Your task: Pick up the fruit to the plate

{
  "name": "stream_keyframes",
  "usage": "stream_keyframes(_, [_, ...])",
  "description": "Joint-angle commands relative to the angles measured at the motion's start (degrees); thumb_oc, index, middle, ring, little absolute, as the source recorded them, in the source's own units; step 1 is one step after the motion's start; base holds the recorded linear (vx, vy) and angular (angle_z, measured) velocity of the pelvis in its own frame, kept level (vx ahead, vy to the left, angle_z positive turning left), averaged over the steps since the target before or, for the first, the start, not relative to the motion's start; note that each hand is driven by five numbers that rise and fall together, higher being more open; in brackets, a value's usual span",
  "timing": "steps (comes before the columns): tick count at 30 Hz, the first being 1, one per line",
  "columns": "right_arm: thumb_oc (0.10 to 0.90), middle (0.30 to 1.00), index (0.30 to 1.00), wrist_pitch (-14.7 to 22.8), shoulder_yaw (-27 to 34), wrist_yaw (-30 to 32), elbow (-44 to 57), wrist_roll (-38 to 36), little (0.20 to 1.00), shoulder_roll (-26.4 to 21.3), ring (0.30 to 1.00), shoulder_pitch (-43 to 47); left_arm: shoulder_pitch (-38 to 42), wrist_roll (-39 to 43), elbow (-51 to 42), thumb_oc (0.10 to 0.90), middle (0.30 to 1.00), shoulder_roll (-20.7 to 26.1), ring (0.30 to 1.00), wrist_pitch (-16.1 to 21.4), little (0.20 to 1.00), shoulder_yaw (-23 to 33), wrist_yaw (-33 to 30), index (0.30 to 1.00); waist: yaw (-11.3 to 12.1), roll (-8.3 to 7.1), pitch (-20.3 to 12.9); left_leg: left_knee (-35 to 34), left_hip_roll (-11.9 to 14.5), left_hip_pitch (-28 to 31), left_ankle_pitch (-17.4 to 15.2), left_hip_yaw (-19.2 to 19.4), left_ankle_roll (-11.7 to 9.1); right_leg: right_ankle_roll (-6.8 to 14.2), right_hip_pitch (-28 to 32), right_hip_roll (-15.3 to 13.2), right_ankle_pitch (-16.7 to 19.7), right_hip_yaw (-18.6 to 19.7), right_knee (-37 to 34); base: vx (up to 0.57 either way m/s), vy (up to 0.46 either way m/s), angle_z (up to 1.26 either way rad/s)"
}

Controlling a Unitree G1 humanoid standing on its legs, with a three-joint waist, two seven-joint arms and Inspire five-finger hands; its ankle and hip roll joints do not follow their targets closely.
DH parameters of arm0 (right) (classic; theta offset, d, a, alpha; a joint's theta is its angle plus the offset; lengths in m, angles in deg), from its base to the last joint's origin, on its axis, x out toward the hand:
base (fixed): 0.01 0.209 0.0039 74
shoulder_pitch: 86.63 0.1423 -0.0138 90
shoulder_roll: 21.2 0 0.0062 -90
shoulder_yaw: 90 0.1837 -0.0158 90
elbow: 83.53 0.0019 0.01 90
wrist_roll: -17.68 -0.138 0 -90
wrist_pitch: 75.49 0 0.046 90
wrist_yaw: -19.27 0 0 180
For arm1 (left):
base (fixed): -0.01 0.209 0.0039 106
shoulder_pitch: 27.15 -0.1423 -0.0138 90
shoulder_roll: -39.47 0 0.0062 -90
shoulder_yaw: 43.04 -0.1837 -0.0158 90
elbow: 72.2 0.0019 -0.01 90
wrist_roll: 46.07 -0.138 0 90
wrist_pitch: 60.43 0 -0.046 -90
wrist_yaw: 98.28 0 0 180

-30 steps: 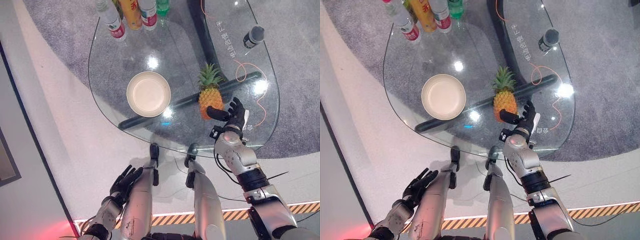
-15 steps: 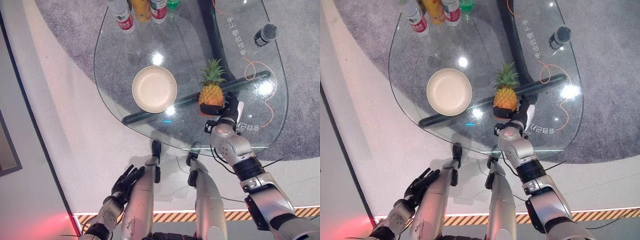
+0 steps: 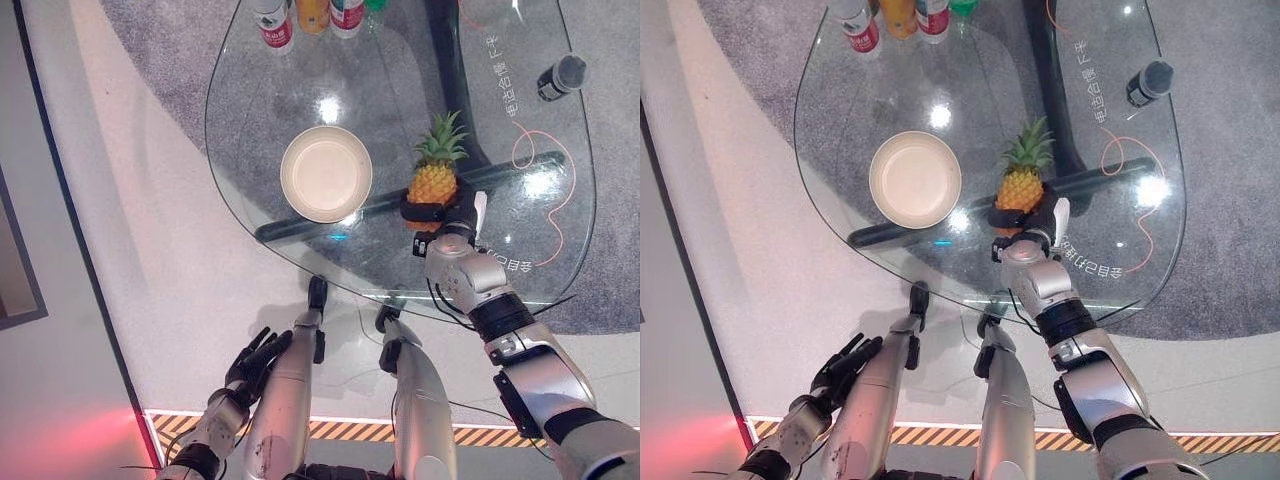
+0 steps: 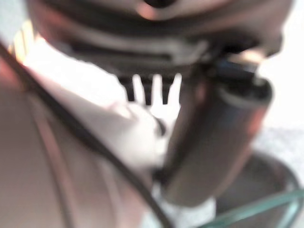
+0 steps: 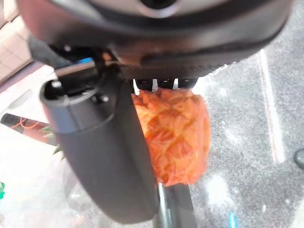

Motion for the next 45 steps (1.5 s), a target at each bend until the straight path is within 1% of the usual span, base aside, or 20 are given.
stream_keyframes(1, [0.8, 0.9, 0.9, -0.8, -1.2, -0.6, -3.4, -0.5, 0.9, -6.7, 0.9, 2.9, -4.3, 1.3, -1.8, 0.8, 0.9, -0.6, 0.9, -1.0, 0.9, -3.1, 0.4, 0.9, 3.0, 2.87, -1.4, -1.1, -3.0, 3.5, -4.4, 1.6, 0.1, 1.6, 0.7, 1.9, -2.1, -2.3, 5.7, 0.07, 0.002, 0.1])
stream_keyframes(4, [0.8, 0.9, 0.9, -1.5, -1.8, -1.3, -4.8, -1.5, 0.9, -6.9, 0.9, 3.5, -4.4, 1.3, -1.6, 0.8, 0.9, -0.3, 0.9, -1.0, 0.9, -3.1, 0.8, 0.9, 3.3, 2.85, -1.4, -1.1, -2.9, 3.2, -4.5, 1.4, 0.1, 1.5, 0.6, 1.9, -2.2, -2.4, 5.8, 0.01, -0.004, 0.09])
stream_keyframes(5, [0.756, 0.862, 0.862, -1.8, -2.2, -1.3, -5.8, -2.5, 0.856, -7.0, 0.862, 4.1, -4.3, 1.4, -1.5, 0.8, 0.9, 0.0, 0.9, -1.1, 0.9, -3.2, 0.9, 0.9, 3.5, 2.79, -1.4, -1.0, -3.0, 3.1, -4.5, 1.2, 0.1, 1.5, 0.5, 1.9, -2.1, -2.5, 5.8, 0.01, -0.012, 0.05])
stream_keyframes(6, [0.207, 0.392, 0.392, -2.1, -2.4, -1.8, -7.0, -3.1, 0.307, -7.1, 0.392, 4.6, -4.2, 1.5, -1.4, 0.8, 0.9, 0.2, 0.9, -1.2, 0.9, -3.2, 1.0, 0.9, 3.6, 2.76, -1.4, -1.1, -2.9, 3.0, -4.4, 1.2, 0.0, 1.5, 0.4, 1.9, -2.1, -2.7, 5.8, 0.01, -0.015, 0.07])
stream_keyframes(7, [0.1, 0.3, 0.3, -2.3, -2.6, -2.0, -7.5, -3.3, 0.2, -7.2, 0.3, 4.9, -4.1, 1.5, -1.3, 0.8, 0.9, 0.4, 0.9, -1.3, 0.9, -3.1, 1.1, 0.9, 3.7, 2.74, -1.4, -1.0, -2.9, 2.9, -4.3, 1.2, 0.0, 1.5, 0.3, 1.9, -2.0, -2.7, 5.8, 0.0, -0.015, 0.06])
stream_keyframes(11, [0.1, 0.3, 0.3, -3.0, -3.9, -4.0, -9.8, -5.4, 0.2, -7.6, 0.3, 5.9, -4.2, 1.3, -1.2, 0.8, 0.9, 0.8, 0.9, -1.4, 0.9, -2.9, 1.7, 0.9, 4.2, 2.64, -1.4, -1.0, -2.8, 2.7, -4.3, 0.9, -0.2, 1.5, 0.3, 1.7, -2.1, -3.1, 5.9, 0.0, -0.004, 0.01])
stream_keyframes(15, [0.1, 0.3, 0.3, -2.5, -4.6, -6.0, -10.7, -6.2, 0.2, -7.6, 0.3, 6.1, -4.1, 1.3, -1.6, 0.8, 0.9, 0.8, 0.9, -1.1, 0.9, -3.2, 1.7, 0.9, 4.4, 2.47, -1.4, -1.1, -2.9, 2.4, -4.1, 0.5, -0.3, 1.5, 0.1, 1.8, -2.0, -3.2, 5.8, 0.0, -0.01, 0.02])
stream_keyframes(20, [0.1, 0.3, 0.3, -2.1, -4.8, -6.8, -10.7, -6.9, 0.2, -7.3, 0.3, 6.3, -4.0, 1.1, -1.9, 0.8, 0.9, 1.1, 0.9, -0.9, 0.9, -3.4, 1.8, 0.9, 4.5, 2.4, -1.4, -1.1, -2.9, 2.3, -4.1, 0.4, -0.3, 1.6, 0.0, 1.8, -1.9, -3.3, 5.7, 0.0, -0.011, 0.01])
stream_keyframes(22, [0.1, 0.3, 0.3, -1.7, -4.7, -6.8, -10.5, -7.5, 0.2, -7.4, 0.3, 6.2, -4.0, 1.1, -2.0, 0.8, 0.9, 1.2, 0.9, -0.7, 0.9, -3.4, 1.9, 0.9, 4.4, 2.39, -1.4, -1.0, -2.8, 2.3, -4.1, 0.4, -0.3, 1.6, -0.1, 1.8, -1.9, -3.3, 5.9, 0.0, 0.0, 0.0])
stream_keyframes(29, [0.1, 0.3, 0.3, 1.1, -3.6, -5.7, -8.7, -9.4, 0.2, -7.2, 0.3, 5.4, -3.5, 1.4, -3.1, 0.8, 0.9, 1.2, 0.9, 2.0, 0.9, -3.6, 1.9, 0.9, 4.0, 2.59, -1.4, -1.1, -2.7, 3.0, -4.1, 0.7, -0.4, 1.4, 0.2, 2.0, -2.5, -3.1, 6.5, -0.01, -0.025, 0.0])
stream_keyframes(32, [0.1, 0.3, 0.3, 2.8, -2.1, -4.7, -6.1, -10.0, 0.2, -7.4, 0.3, 3.9, -3.3, 1.6, -4.2, 0.8, 0.9, 1.5, 0.9, 3.5, 0.9, -3.5, 1.7, 0.9, 3.5, 2.65, -1.4, -1.0, -2.6, 3.5, -4.3, 0.9, -0.4, 1.3, 0.3, 2.2, -2.7, -2.8, 7.0, -0.03, -0.06, -0.01])
stream_keyframes(33, [0.1, 0.3, 0.3, 3.8, -1.5, -4.4, -4.4, -10.3, 0.2, -7.4, 0.3, 3.1, -3.2, 2.0, -4.6, 0.8, 0.9, 1.4, 0.9, 4.5, 0.9, -3.3, 1.7, 0.9, 3.1, 2.59, -1.4, -0.9, -2.5, 3.8, -4.4, 1.1, -0.4, 1.3, 0.5, 2.3, -2.9, -2.7, 7.2, -0.03, -0.051, -0.02])
stream_keyframes(34, [0.1, 0.3, 0.3, 4.0, -1.4, -4.4, -4.1, -10.3, 0.2, -7.4, 0.3, 3.0, -3.2, 2.0, -4.7, 0.8, 0.9, 1.4, 0.9, 4.7, 0.9, -3.3, 1.7, 0.9, 3.1, 2.57, -1.4, -0.9, -2.5, 3.9, -4.4, 1.1, -0.4, 1.3, 0.6, 2.3, -3.0, -2.6, 7.2, -0.03, -0.05, -0.03])
stream_keyframes(39, [0.1, 0.3, 0.3, 7.8, 1.5, -6.1, 3.7, -9.7, 0.2, -8.1, 0.3, -0.8, -3.4, 2.3, -7.0, 0.8, 0.9, 1.8, 0.9, 7.7, 0.9, -2.4, 2.2, 0.9, 1.8, 2.39, -1.4, -0.1, -2.0, 4.9, -5.2, 1.9, -0.3, 0.9, 1.2, 2.6, -4.0, -2.3, 8.4, -0.03, -0.053, -0.03])
stream_keyframes(40, [0.1, 0.3, 0.3, 8.1, 2.0, -6.3, 4.7, -9.5, 0.2, -8.1, 0.3, -1.3, -3.4, 2.4, -7.2, 0.8, 0.9, 1.9, 0.9, 8.1, 0.9, -2.3, 2.3, 0.9, 1.7, 2.31, -1.4, 0.1, -2.0, 5.0, -5.3, 2.0, -0.3, 0.9, 1.3, 2.6, -4.1, -2.2, 8.6, -0.03, -0.062, -0.05])
stream_keyframes(42, [0.1, 0.3, 0.3, 9.4, 3.6, -7.4, 9.2, -7.9, 0.2, -7.9, 0.3, -3.7, -3.7, 2.2, -8.3, 0.8, 0.9, 1.7, 0.9, 10.0, 0.9, -1.4, 2.8, 0.9, 0.9, 2.18, -1.4, 0.1, -1.9, 5.7, -5.5, 2.3, -0.3, 0.7, 1.5, 2.9, -4.3, -1.9, 8.9, -0.07, -0.063, -0.1])
stream_keyframes(43, [0.1, 0.3, 0.3, 9.4, 4.8, -7.7, 12.6, -7.0, 0.2, -8.0, 0.3, -4.8, -3.1, 2.7, -9.2, 0.8, 0.9, 1.7, 0.9, 11.0, 0.9, -0.7, 2.8, 0.9, 0.3, 1.94, -1.4, -0.2, -1.7, 4.8, -4.0, 2.9, 0.1, 0.0, 0.6, 3.0, -2.9, -2.2, 8.3, -0.09, -0.05, -0.16])
stream_keyframes(44, [0.1, 0.3, 0.3, 9.7, 5.0, -7.9, 13.3, -6.7, 0.2, -7.9, 0.3, -5.3, -3.1, 3.0, -9.4, 0.8, 0.9, 1.7, 0.9, 11.4, 0.9, -0.6, 3.0, 0.9, 0.2, 1.91, -1.4, -0.2, -1.7, 4.9, -4.0, 2.9, 0.1, 0.0, 0.7, 3.0, -2.9, -2.1, 8.3, -0.1, -0.062, -0.17])
stream_keyframes(45, [0.1, 0.3, 0.3, 10.3, 5.9, -8.9, 17.0, -5.7, 0.2, -7.6, 0.3, -7.5, -3.4, 3.7, -10.7, 0.8, 0.9, 1.7, 0.9, 12.7, 0.9, 0.3, 3.3, 0.9, -0.4, 1.8, -1.4, -0.3, -1.5, 5.9, -4.2, 3.3, 0.1, 0.1, 1.5, 3.1, -3.2, -1.9, 8.3, -0.02, -0.054, -0.15])
